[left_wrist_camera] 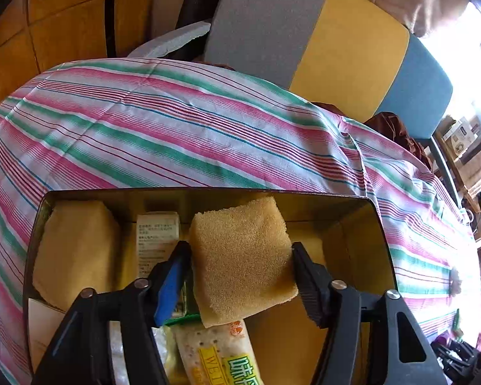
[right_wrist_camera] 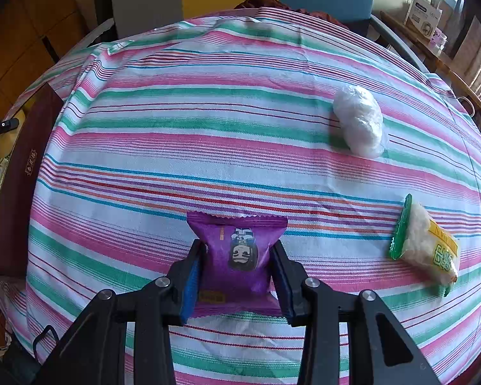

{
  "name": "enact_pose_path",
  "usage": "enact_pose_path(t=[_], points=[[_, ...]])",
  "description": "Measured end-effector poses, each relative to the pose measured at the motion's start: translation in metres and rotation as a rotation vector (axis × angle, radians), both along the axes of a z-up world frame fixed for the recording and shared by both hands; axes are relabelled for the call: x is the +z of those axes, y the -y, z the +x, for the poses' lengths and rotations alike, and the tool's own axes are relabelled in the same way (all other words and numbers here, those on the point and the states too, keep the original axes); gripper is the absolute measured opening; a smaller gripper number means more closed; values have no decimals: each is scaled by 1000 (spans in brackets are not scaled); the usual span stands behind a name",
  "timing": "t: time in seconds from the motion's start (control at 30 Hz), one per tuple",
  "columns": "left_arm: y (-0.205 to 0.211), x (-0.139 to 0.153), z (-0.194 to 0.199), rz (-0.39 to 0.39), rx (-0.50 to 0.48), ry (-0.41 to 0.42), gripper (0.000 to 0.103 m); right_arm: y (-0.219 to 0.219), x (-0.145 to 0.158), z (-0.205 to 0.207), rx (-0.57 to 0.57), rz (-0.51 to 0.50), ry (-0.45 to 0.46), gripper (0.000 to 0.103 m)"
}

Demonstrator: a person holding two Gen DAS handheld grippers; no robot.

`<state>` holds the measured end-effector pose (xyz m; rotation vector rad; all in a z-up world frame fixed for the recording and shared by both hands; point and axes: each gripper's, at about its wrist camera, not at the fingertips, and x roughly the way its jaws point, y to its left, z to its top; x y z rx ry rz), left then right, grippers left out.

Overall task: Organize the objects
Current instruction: 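Carry the yellow sponge into the gold tray and open the left gripper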

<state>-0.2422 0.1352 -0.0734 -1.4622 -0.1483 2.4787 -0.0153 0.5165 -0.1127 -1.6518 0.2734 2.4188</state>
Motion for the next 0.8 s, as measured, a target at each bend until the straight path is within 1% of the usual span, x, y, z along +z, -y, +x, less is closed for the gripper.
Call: enact_pose_path(t=[0.03, 0.07, 0.17, 0.23, 0.3, 0.43, 0.47, 0.6, 0.7, 0.8], points=[[2, 1, 1, 5, 2, -4, 72, 0, 0, 0, 0, 2, 0, 42], [3, 1, 1, 3, 2, -6, 72, 1, 0, -1, 0, 3, 0, 42], [6, 7, 7, 2, 11, -20, 72, 1, -1, -1, -1, 5, -2, 42], [10, 16, 18, 6, 9, -52, 72, 2, -1, -2, 3, 9, -2, 42], [12, 27, 32, -9, -5, -96, 72, 3, -1, -3, 4, 16, -1, 41], [18, 46, 73, -52, -40, -198, 72, 6, 1, -1, 6, 36, -3, 40], [21, 49, 84, -62, -48, -215, 72, 6, 1, 0, 3, 36, -3, 40], [36, 58, 118, -59, -48, -254, 73, 6, 3, 0, -14, 30, 0, 39], [49, 61, 138, -59, -39, -274, 73, 13, 13, -3, -23, -35, -25, 39], [59, 61, 150, -61, -31, -286, 74, 40, 33, -11, 17, -93, -85, 39]])
